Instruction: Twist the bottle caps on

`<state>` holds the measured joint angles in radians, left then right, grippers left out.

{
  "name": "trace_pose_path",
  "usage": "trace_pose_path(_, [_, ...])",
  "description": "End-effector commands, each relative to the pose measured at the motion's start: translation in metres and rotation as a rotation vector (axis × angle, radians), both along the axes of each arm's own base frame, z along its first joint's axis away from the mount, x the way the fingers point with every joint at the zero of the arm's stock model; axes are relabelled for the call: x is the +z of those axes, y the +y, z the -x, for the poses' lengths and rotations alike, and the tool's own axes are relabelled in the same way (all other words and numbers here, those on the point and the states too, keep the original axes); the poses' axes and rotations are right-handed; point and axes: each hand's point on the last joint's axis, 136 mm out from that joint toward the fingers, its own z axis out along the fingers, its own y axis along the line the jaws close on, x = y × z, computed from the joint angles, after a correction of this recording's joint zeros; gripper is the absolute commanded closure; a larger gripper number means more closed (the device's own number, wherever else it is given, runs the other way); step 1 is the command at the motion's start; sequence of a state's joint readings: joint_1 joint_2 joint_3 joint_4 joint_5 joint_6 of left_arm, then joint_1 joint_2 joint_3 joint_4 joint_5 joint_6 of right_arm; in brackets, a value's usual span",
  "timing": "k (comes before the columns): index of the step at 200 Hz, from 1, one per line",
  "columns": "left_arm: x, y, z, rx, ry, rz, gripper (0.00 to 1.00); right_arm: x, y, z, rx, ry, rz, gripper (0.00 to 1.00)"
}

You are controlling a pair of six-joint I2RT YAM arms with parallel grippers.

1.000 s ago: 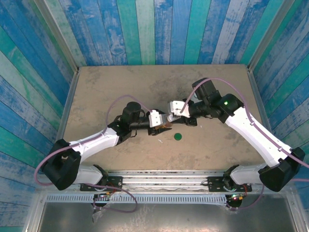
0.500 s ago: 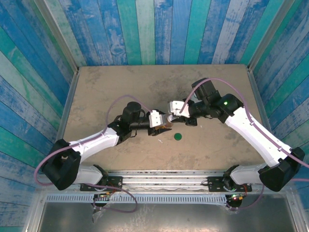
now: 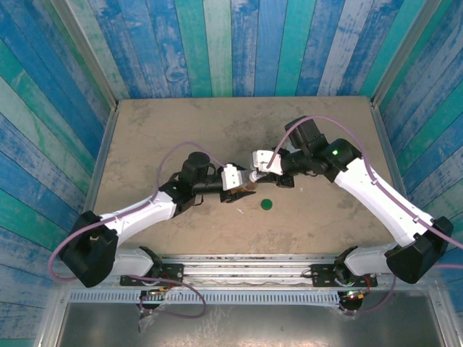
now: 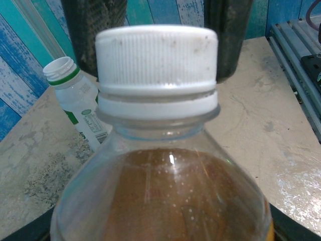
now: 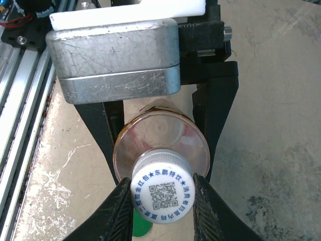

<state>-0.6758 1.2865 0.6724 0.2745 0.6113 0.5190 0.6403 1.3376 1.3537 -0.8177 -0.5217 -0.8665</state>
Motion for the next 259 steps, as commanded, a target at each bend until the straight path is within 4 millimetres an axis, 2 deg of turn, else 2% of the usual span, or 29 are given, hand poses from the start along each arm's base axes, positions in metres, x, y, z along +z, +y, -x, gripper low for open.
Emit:
trace_pose_path(1, [0.029, 0.004, -0.021, 0.113, -0.091, 0.063, 0.43, 0.015, 0.006, -0.005, -0.132, 0.094, -0.088, 0.90])
trace_pose_path(19, [0.023, 0.008, -0.043, 0.222, -0.103, 0.049, 0.43, 0.024, 0.007, -0.032, -0.433, 0.253, -0.198, 0.99])
trace_pose_path(28, [0.022, 0.009, -0.050, 0.251, -0.109, 0.044, 0.43, 0.027, 0.006, -0.043, -0.575, 0.343, -0.248, 0.99])
trace_pose_path(44, [0.022, 0.008, -0.055, 0.268, -0.120, 0.052, 0.43, 0.023, 0.010, -0.046, -0.703, 0.516, -0.292, 0.99])
trace_pose_path(57, [0.021, 0.005, -0.057, 0.262, -0.123, 0.053, 0.43, 0.008, 0.007, -0.049, -0.886, 0.705, -0.313, 0.99])
trace_pose_path(77, [0.016, 0.000, -0.060, 0.251, -0.105, 0.035, 0.43, -0.004, 0.005, -0.045, -0.991, 0.843, -0.295, 0.99])
trace_pose_path(105, [0.012, 0.002, -0.058, 0.248, -0.100, 0.024, 0.43, 0.001, -0.004, -0.051, -1.043, 0.843, -0.316, 0.98])
trace_pose_path(120, [0.012, 0.005, -0.057, 0.256, -0.104, 0.020, 0.43, 0.011, -0.003, -0.053, -0.985, 0.808, -0.324, 0.93])
trace_pose_path(144, [0.013, 0.007, -0.047, 0.231, -0.101, 0.033, 0.43, 0.027, -0.002, -0.053, -0.836, 0.638, -0.312, 0.68])
trace_pose_path(158, [0.014, 0.006, -0.040, 0.198, -0.091, 0.036, 0.42, 0.036, 0.000, -0.043, -0.654, 0.480, -0.283, 0.55])
trace_pose_path(171, [0.014, 0.004, -0.035, 0.171, -0.079, 0.038, 0.42, 0.039, -0.002, -0.033, -0.503, 0.330, -0.248, 0.49])
trace_pose_path(187, [0.017, 0.003, -0.026, 0.127, -0.071, 0.048, 0.42, 0.041, -0.010, -0.031, -0.401, 0.140, -0.217, 0.46])
trace_pose_path(199, [0.020, 0.001, -0.020, 0.096, -0.065, 0.058, 0.41, 0.047, -0.013, -0.031, -0.368, 0.050, -0.225, 0.45])
trace_pose_path(207, [0.022, 0.000, -0.016, 0.069, -0.062, 0.068, 0.41, 0.051, -0.012, -0.024, -0.305, 0.004, -0.231, 0.43])
trace_pose_path(232, [0.027, -0.003, -0.004, -0.004, -0.043, 0.092, 0.41, 0.047, -0.007, 0.009, -0.073, -0.076, -0.239, 0.44])
trace_pose_path(259, [0.022, -0.006, -0.002, -0.034, -0.008, 0.055, 0.41, 0.035, -0.011, 0.016, -0.013, -0.081, -0.175, 0.48])
